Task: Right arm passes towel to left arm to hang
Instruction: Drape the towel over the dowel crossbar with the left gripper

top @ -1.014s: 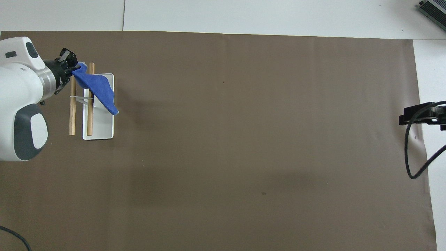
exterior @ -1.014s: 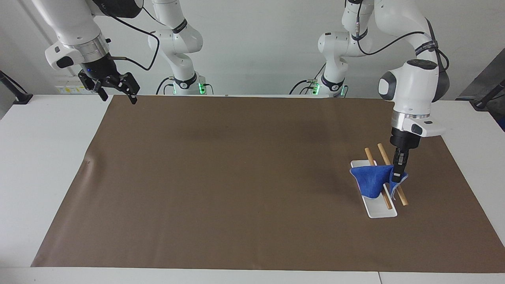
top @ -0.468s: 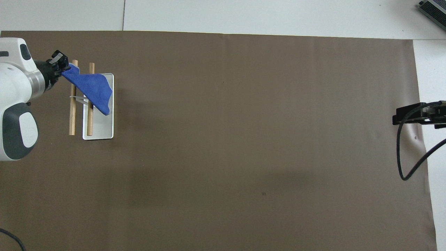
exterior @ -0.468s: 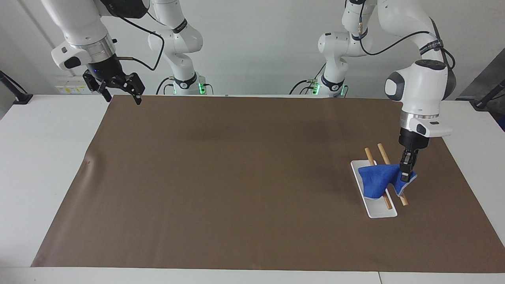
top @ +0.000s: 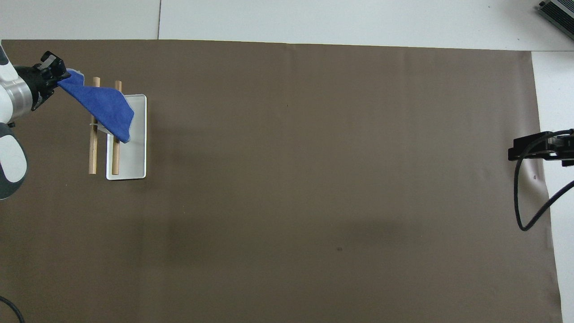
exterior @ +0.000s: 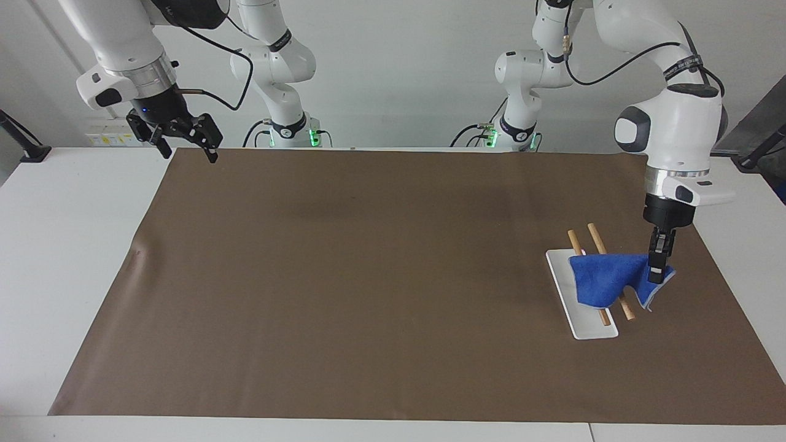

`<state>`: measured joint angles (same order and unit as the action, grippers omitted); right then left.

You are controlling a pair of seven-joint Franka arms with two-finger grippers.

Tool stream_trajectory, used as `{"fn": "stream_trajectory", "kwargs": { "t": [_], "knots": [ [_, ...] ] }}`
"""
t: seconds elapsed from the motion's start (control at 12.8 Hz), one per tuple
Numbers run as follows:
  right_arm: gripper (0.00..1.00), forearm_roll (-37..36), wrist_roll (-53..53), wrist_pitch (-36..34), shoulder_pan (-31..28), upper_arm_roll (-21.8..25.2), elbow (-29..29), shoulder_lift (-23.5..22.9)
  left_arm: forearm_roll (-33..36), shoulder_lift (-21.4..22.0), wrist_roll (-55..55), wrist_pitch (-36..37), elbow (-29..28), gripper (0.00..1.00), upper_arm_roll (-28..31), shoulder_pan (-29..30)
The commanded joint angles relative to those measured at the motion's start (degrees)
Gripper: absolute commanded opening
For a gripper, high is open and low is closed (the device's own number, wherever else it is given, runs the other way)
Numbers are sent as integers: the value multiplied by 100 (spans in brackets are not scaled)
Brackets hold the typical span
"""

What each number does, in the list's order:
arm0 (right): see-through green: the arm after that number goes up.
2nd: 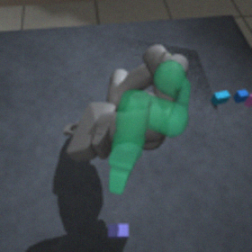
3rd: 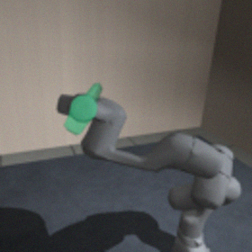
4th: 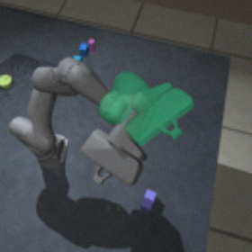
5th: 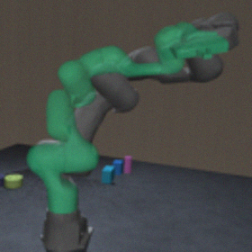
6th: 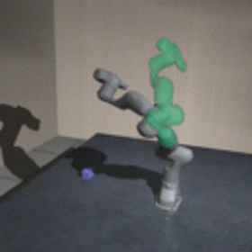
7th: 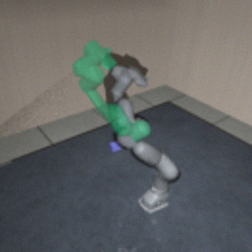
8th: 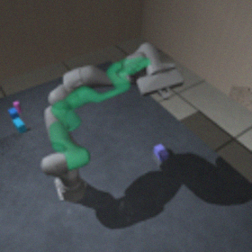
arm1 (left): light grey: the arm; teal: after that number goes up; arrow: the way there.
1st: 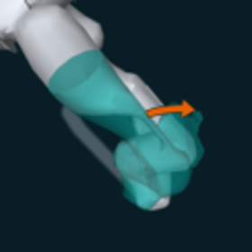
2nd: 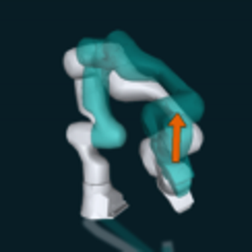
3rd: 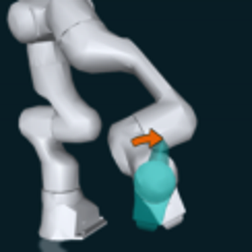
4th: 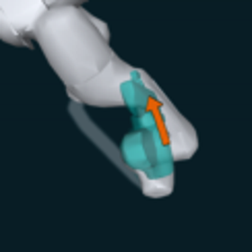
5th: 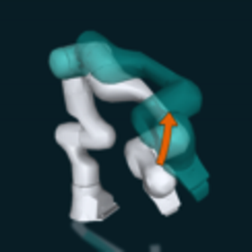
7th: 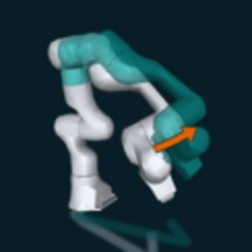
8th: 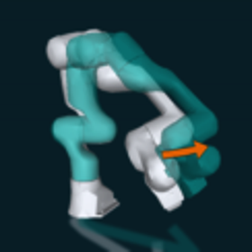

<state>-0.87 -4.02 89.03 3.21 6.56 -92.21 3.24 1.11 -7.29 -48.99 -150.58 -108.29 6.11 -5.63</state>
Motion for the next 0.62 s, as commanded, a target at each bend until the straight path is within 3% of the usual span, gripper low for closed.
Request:
{"fn": "stream_trajectory", "kwargs": {
  "t": [0.0, 0.55],
  "knots": [
    [100, 130, -46, 133, -119, -23, -183, 133, -155, -193, 179, 152, 308, 0, -13, 106],
    [100, 139, -29, 89, -110, -23, -192, 133, -172, -158, 451, 344, 159, 0, 65, 203]
  ]
}}
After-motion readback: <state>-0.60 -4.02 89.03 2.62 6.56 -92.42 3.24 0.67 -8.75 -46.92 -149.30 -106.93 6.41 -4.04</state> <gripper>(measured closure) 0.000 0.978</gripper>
